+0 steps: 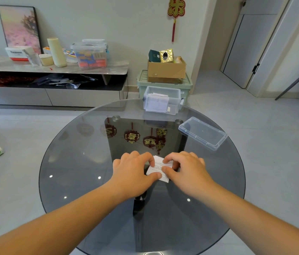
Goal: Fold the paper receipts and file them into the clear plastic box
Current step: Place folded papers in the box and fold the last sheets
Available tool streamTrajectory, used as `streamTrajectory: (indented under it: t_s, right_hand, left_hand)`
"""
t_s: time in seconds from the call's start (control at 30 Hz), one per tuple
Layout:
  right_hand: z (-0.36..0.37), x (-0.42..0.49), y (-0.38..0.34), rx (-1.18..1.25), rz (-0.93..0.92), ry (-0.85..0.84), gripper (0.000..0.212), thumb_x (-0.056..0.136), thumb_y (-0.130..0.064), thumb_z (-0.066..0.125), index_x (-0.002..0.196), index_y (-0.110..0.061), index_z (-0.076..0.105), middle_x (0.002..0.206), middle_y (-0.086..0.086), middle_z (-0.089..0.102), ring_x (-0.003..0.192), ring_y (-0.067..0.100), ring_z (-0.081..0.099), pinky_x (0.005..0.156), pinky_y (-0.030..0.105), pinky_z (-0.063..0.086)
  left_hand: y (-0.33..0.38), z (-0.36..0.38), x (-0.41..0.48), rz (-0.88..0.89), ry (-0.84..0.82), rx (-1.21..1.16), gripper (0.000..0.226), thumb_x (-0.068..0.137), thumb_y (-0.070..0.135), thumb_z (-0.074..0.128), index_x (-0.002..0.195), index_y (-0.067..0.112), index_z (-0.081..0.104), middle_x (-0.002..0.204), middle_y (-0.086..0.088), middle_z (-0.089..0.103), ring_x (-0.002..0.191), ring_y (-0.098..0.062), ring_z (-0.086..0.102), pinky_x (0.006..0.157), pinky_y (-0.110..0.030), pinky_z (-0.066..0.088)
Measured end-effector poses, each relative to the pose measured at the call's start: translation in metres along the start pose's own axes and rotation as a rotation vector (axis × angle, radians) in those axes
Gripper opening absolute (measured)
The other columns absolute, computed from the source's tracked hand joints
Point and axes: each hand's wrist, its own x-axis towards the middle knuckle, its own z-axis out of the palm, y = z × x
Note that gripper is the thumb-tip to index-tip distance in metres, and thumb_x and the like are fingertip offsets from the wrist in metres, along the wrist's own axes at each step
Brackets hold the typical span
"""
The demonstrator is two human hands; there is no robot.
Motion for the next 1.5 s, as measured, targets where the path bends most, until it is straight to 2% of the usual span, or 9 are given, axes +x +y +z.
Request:
streamTrajectory:
  t_s: [0.3, 0.4, 0.53, 0.7, 0.83, 1.0, 1.1, 1.33, 1.5]
  right_hand:
    - [0.001, -0.004, 0.002, 0.010, -0.049, 0.000, 0.019, 0.095, -0.038, 0.063, 0.114, -0.040, 0.063, 0.125, -0.015, 0.041, 0.124, 0.010, 0.031, 0.094, 0.030, 0.023]
    - [0.001, -0.006, 0.004, -0.018, -0.153, -0.058, 0.026, 0.096, -0.047, 0.059, 0.119, -0.039, 0.064, 0.138, -0.018, 0.041, 0.131, 0.009, 0.028, 0.108, 0.035, 0.026]
    - [-0.003, -0.004, 0.011, -0.107, -0.256, -0.118, 0.043, 0.092, -0.058, 0.057, 0.128, -0.035, 0.063, 0.140, -0.018, 0.046, 0.130, 0.008, 0.032, 0.109, 0.038, 0.029]
    - [-0.009, -0.002, 0.013, -0.148, -0.321, -0.116, 0.046, 0.093, -0.061, 0.052, 0.128, -0.035, 0.066, 0.141, -0.014, 0.043, 0.128, 0.009, 0.032, 0.109, 0.038, 0.032]
    - [-0.013, -0.002, 0.013, -0.209, -0.353, -0.143, 0.054, 0.090, -0.066, 0.053, 0.131, -0.033, 0.064, 0.119, -0.015, 0.040, 0.111, 0.008, 0.034, 0.099, 0.034, 0.038]
    - [-0.013, -0.002, 0.014, -0.248, -0.398, -0.154, 0.052, 0.091, -0.066, 0.050, 0.130, -0.034, 0.064, 0.108, -0.015, 0.043, 0.103, 0.009, 0.037, 0.094, 0.035, 0.039]
    - [-0.013, -0.003, 0.014, -0.299, -0.453, -0.100, 0.050, 0.091, -0.065, 0.042, 0.116, -0.032, 0.072, 0.101, -0.012, 0.050, 0.095, 0.013, 0.044, 0.082, 0.033, 0.045]
    - [-0.010, -0.006, 0.014, -0.287, -0.463, 0.035, 0.046, 0.098, -0.043, 0.034, 0.087, -0.022, 0.074, 0.079, -0.009, 0.055, 0.075, 0.011, 0.045, 0.060, 0.031, 0.046]
    - [-0.011, -0.007, 0.018, -0.116, -0.355, -0.042, 0.040, 0.102, -0.042, 0.034, 0.097, -0.023, 0.069, 0.088, -0.010, 0.054, 0.084, 0.011, 0.046, 0.075, 0.035, 0.046]
  left_hand:
    - [0.007, 0.003, 0.009, -0.092, -0.001, 0.021, 0.024, 0.089, 0.063, 0.056, 0.104, 0.045, 0.050, 0.103, 0.010, 0.050, 0.108, -0.017, 0.045, 0.094, -0.040, 0.030]
    - [0.006, 0.000, 0.013, -0.088, -0.017, 0.026, 0.025, 0.087, 0.066, 0.059, 0.099, 0.045, 0.050, 0.099, 0.011, 0.051, 0.107, -0.017, 0.046, 0.094, -0.040, 0.032]
    - [0.003, -0.002, 0.014, -0.052, 0.025, 0.005, 0.026, 0.085, 0.067, 0.061, 0.093, 0.043, 0.056, 0.090, 0.014, 0.056, 0.099, -0.014, 0.054, 0.097, -0.041, 0.039]
    - [-0.007, -0.008, 0.016, 0.213, -0.062, -0.012, 0.031, 0.090, 0.056, 0.062, 0.116, 0.041, 0.068, 0.101, 0.014, 0.057, 0.101, -0.009, 0.047, 0.095, -0.036, 0.045]
    - [-0.020, -0.018, 0.022, 0.317, -0.172, -0.048, 0.041, 0.088, 0.051, 0.068, 0.127, 0.038, 0.066, 0.108, 0.020, 0.052, 0.111, -0.007, 0.040, 0.100, -0.030, 0.038]
    - [-0.030, -0.019, 0.025, 0.654, -0.023, 0.237, 0.026, 0.097, 0.046, 0.055, 0.110, 0.035, 0.075, 0.111, 0.016, 0.061, 0.106, -0.008, 0.052, 0.088, -0.032, 0.048]
    - [-0.031, -0.017, 0.023, 0.756, 0.047, 0.344, 0.029, 0.099, 0.043, 0.049, 0.101, 0.031, 0.076, 0.105, 0.013, 0.065, 0.099, -0.009, 0.057, 0.079, -0.030, 0.051]
    - [-0.019, -0.015, 0.012, 0.628, 0.113, 0.213, 0.031, 0.097, 0.042, 0.042, 0.100, 0.029, 0.071, 0.085, 0.013, 0.065, 0.079, -0.009, 0.057, 0.071, -0.030, 0.050]
    - [-0.012, -0.012, 0.009, 0.348, 0.071, -0.066, 0.017, 0.092, 0.048, 0.063, 0.103, 0.035, 0.069, 0.087, 0.021, 0.063, 0.086, 0.003, 0.057, 0.074, -0.013, 0.046]
